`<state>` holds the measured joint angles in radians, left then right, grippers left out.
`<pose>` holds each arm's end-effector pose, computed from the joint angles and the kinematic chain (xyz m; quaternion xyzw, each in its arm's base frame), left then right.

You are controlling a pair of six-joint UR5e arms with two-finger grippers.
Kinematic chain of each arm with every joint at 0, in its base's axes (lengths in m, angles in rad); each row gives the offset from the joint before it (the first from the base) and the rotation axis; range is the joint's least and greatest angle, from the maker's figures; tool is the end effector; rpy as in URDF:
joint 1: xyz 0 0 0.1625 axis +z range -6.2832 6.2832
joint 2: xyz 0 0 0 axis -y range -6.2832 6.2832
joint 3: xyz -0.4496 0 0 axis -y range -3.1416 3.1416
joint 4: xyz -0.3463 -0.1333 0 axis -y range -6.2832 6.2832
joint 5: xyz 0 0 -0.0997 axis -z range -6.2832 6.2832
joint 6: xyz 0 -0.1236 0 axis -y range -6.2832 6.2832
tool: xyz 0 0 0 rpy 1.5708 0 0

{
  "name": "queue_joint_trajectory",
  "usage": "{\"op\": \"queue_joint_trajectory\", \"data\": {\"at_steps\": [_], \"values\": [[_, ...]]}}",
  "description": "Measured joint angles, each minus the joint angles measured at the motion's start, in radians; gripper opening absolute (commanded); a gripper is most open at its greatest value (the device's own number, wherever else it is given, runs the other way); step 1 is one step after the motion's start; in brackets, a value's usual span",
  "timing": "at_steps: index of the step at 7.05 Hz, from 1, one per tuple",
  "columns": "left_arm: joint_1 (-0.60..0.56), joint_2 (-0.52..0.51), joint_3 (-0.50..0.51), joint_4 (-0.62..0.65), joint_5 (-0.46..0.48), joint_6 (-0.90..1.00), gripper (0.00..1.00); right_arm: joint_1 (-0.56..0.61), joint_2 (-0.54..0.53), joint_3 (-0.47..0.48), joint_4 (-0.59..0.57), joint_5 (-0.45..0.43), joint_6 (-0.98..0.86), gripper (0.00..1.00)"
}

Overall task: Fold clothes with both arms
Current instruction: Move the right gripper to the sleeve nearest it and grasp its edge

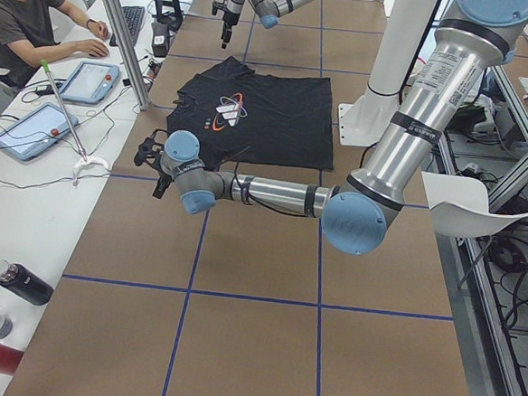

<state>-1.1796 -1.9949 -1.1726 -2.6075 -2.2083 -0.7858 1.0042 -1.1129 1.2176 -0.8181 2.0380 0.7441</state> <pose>0.1989 -0.6389 0.5245 0.2502 0.4918 -0.0048 0.8340 -0.3059 -0.6254 0.5264 0.1923 -0.4134 -0.0174 0.8899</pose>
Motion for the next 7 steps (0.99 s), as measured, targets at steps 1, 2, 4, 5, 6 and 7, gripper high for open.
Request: {"op": "queue_joint_trajectory", "data": {"at_steps": [1, 2, 4, 5, 6, 7], "values": [[0.014, -0.007, 0.000, -0.001, 0.004, -0.021, 1.00, -0.026, 0.000, -0.017, 0.003, -0.013, 0.013, 0.92], [0.024, -0.013, 0.000, -0.001, 0.005, -0.040, 1.00, -0.047, 0.001, -0.038, 0.004, -0.026, 0.018, 0.91], [0.031, -0.017, 0.001, 0.000, 0.005, -0.053, 1.00, -0.069, 0.002, -0.057, 0.004, -0.034, 0.022, 0.91], [0.032, -0.017, 0.002, 0.000, 0.005, -0.054, 1.00, -0.072, 0.003, -0.057, 0.003, -0.034, 0.023, 0.91], [0.032, -0.018, 0.002, 0.000, 0.005, -0.056, 1.00, -0.072, 0.003, -0.053, 0.002, -0.031, 0.023, 0.91], [0.032, -0.018, 0.003, 0.000, 0.005, -0.056, 1.00, -0.073, 0.004, -0.047, 0.000, -0.026, 0.023, 0.91]]}}
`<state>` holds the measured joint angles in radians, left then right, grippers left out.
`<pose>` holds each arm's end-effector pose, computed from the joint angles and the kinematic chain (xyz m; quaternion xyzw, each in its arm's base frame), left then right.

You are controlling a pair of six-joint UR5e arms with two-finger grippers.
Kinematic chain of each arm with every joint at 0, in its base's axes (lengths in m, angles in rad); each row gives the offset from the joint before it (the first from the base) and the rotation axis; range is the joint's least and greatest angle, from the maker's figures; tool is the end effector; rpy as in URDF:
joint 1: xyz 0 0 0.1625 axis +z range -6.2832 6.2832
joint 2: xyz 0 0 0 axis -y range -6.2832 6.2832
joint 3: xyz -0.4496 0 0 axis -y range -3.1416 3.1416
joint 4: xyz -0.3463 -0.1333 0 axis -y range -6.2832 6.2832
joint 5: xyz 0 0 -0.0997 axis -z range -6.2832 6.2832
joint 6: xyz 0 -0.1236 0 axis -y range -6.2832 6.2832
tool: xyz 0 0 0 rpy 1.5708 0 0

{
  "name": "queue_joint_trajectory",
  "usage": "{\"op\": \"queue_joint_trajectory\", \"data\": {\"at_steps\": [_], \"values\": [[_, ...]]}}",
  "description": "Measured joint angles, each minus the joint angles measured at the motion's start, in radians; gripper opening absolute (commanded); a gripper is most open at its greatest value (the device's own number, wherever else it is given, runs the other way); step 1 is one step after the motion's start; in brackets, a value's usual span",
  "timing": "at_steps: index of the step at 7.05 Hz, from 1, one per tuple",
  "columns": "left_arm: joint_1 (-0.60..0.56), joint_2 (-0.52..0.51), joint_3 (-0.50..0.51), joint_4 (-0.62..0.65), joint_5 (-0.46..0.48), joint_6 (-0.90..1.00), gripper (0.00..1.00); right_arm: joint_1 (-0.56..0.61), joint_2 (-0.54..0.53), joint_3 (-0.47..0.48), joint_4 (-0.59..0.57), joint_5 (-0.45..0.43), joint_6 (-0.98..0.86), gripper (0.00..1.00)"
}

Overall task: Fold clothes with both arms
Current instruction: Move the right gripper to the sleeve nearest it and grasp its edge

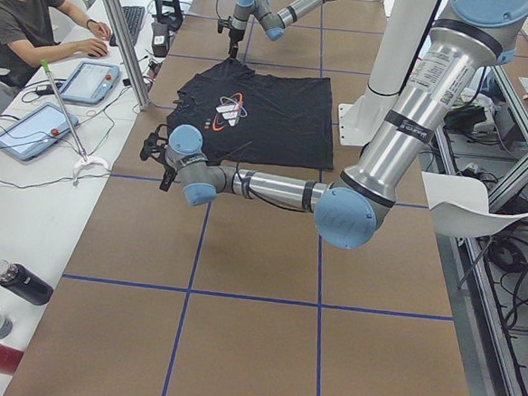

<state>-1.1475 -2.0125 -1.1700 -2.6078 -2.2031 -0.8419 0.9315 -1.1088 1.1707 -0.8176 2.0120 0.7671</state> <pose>0.2216 -0.6385 0.5141 0.2356 0.5036 -0.0134 0.8311 -0.3505 -0.6064 0.5476 0.1651 -0.4033 -0.0293 0.8996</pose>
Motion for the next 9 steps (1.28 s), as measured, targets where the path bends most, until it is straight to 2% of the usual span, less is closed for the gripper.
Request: {"op": "queue_joint_trajectory", "data": {"at_steps": [2, 3, 6, 8, 9], "values": [[0.000, 0.000, 0.001, 0.000, -0.001, -0.001, 1.00, -0.002, -0.004, 0.009, -0.004, 0.004, -0.001, 0.91], [0.000, 0.000, 0.000, 0.000, -0.003, -0.001, 1.00, -0.003, -0.009, 0.010, -0.005, 0.005, -0.002, 0.86], [0.000, 0.000, -0.003, -0.001, -0.007, -0.002, 1.00, -0.004, -0.013, 0.012, -0.007, 0.005, -0.002, 0.56], [0.000, 0.000, -0.003, -0.002, -0.007, -0.002, 1.00, -0.003, -0.012, 0.012, -0.007, 0.006, -0.002, 0.21], [0.000, 0.000, -0.003, -0.002, -0.007, -0.003, 1.00, -0.004, -0.011, 0.012, -0.007, 0.007, -0.002, 0.12]]}}
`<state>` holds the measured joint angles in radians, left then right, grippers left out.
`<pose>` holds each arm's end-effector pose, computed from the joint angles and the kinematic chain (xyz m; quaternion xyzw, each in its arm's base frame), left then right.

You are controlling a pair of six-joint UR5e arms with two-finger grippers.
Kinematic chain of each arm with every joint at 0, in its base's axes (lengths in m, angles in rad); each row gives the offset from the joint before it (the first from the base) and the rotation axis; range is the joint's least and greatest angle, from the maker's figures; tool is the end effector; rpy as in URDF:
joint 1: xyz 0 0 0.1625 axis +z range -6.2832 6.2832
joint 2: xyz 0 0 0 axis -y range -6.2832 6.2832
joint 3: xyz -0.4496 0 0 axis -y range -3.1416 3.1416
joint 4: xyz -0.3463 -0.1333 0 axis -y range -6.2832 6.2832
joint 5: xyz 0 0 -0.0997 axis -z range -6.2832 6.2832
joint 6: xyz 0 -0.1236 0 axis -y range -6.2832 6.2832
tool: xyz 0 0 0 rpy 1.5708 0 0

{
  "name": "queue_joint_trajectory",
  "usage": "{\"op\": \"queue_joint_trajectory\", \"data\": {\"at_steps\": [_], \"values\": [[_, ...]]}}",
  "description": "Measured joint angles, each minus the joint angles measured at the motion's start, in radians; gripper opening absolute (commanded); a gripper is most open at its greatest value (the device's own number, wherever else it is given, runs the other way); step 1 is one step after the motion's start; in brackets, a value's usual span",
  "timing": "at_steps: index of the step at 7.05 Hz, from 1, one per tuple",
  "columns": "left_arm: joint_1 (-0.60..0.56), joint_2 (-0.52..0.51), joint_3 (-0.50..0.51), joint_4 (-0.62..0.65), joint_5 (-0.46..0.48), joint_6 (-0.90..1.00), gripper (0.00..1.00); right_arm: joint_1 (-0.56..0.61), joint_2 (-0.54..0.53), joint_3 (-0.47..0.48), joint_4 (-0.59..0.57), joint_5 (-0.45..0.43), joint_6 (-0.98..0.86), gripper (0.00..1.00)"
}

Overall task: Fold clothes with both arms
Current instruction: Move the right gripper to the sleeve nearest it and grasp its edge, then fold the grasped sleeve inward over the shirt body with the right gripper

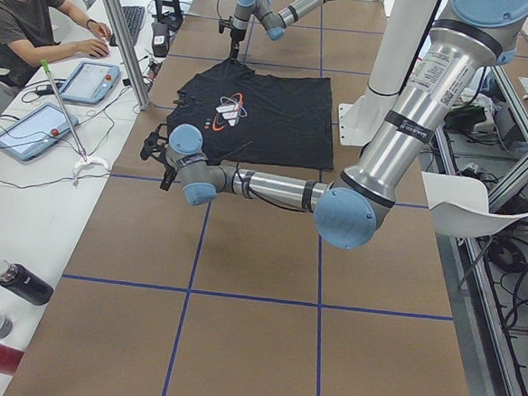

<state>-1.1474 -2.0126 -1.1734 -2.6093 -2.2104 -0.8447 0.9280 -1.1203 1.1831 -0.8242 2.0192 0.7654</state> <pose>0.2220 -0.6376 0.5120 0.2346 0.5069 -0.0117 0.8294 -0.3503 -0.6007 0.5502 0.1603 -0.4043 -0.0325 0.8999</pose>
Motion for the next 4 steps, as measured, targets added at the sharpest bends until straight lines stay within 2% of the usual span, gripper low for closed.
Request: {"op": "queue_joint_trajectory", "data": {"at_steps": [2, 3, 4], "values": [[0.000, 0.000, 0.000, 0.000, -0.001, -0.003, 1.00, 0.006, 0.002, 0.004, -0.001, 0.020, 0.000, 0.08], [0.000, 0.000, 0.000, 0.000, -0.001, -0.003, 1.00, 0.011, 0.002, 0.007, -0.002, 0.035, 0.000, 0.00], [0.000, 0.000, -0.001, -0.001, -0.002, -0.004, 1.00, 0.018, 0.002, 0.009, -0.002, 0.043, 0.000, 0.00]]}}
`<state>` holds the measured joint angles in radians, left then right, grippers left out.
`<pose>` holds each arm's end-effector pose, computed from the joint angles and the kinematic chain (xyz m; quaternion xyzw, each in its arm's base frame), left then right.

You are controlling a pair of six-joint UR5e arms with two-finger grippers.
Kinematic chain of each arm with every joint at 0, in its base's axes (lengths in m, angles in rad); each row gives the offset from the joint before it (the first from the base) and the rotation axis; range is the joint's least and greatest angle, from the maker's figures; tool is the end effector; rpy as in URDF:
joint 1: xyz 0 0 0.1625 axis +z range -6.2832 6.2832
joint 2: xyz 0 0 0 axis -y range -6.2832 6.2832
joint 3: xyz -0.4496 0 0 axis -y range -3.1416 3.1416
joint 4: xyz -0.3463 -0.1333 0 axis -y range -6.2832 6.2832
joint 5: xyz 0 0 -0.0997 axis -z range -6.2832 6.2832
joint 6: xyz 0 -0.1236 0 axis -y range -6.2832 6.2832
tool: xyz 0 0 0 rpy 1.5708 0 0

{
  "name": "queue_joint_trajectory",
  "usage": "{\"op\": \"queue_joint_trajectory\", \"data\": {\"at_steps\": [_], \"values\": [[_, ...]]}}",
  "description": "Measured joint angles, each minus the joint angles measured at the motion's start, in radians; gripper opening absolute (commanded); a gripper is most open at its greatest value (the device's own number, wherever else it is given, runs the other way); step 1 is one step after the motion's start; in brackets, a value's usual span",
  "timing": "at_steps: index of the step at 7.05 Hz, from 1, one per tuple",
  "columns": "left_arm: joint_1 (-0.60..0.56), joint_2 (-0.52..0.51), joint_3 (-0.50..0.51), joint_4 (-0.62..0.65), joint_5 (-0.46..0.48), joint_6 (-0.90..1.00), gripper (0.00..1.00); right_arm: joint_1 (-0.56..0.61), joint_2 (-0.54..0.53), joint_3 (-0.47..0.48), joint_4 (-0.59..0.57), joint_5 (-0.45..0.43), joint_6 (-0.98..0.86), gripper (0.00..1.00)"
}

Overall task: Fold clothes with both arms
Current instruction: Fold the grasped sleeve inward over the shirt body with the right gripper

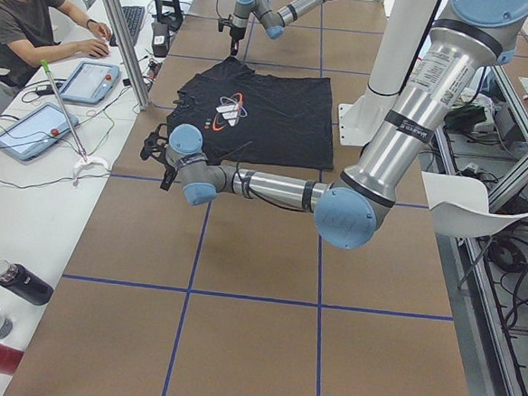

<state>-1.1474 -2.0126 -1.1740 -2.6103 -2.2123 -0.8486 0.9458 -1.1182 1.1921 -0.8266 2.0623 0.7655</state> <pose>0.2221 -0.6373 0.5115 0.2336 0.5082 -0.0125 0.8289 -0.3427 -0.6031 0.5430 0.1533 -0.4185 -0.0341 0.8945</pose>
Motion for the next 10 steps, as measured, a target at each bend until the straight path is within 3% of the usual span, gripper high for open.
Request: {"op": "queue_joint_trajectory", "data": {"at_steps": [3, 5, 7, 8, 10], "values": [[-0.001, -0.001, -0.002, 0.000, -0.001, -0.001, 1.00, 0.016, 0.003, 0.004, 0.002, 0.026, -0.001, 0.00], [-0.001, -0.002, -0.003, 0.001, -0.002, -0.001, 1.00, 0.054, 0.015, 0.038, -0.001, 0.110, 0.000, 0.00], [-0.002, -0.003, -0.003, 0.001, -0.002, -0.001, 1.00, 0.049, 0.064, 0.084, -0.041, 0.141, 0.019, 0.00], [-0.002, -0.004, -0.003, 0.000, -0.002, -0.001, 1.00, 0.017, 0.105, 0.098, -0.071, 0.127, 0.068, 0.00], [-0.002, -0.004, -0.003, 0.000, -0.001, 0.000, 1.00, -0.095, 0.185, 0.101, -0.103, -0.012, 0.188, 0.00]]}}
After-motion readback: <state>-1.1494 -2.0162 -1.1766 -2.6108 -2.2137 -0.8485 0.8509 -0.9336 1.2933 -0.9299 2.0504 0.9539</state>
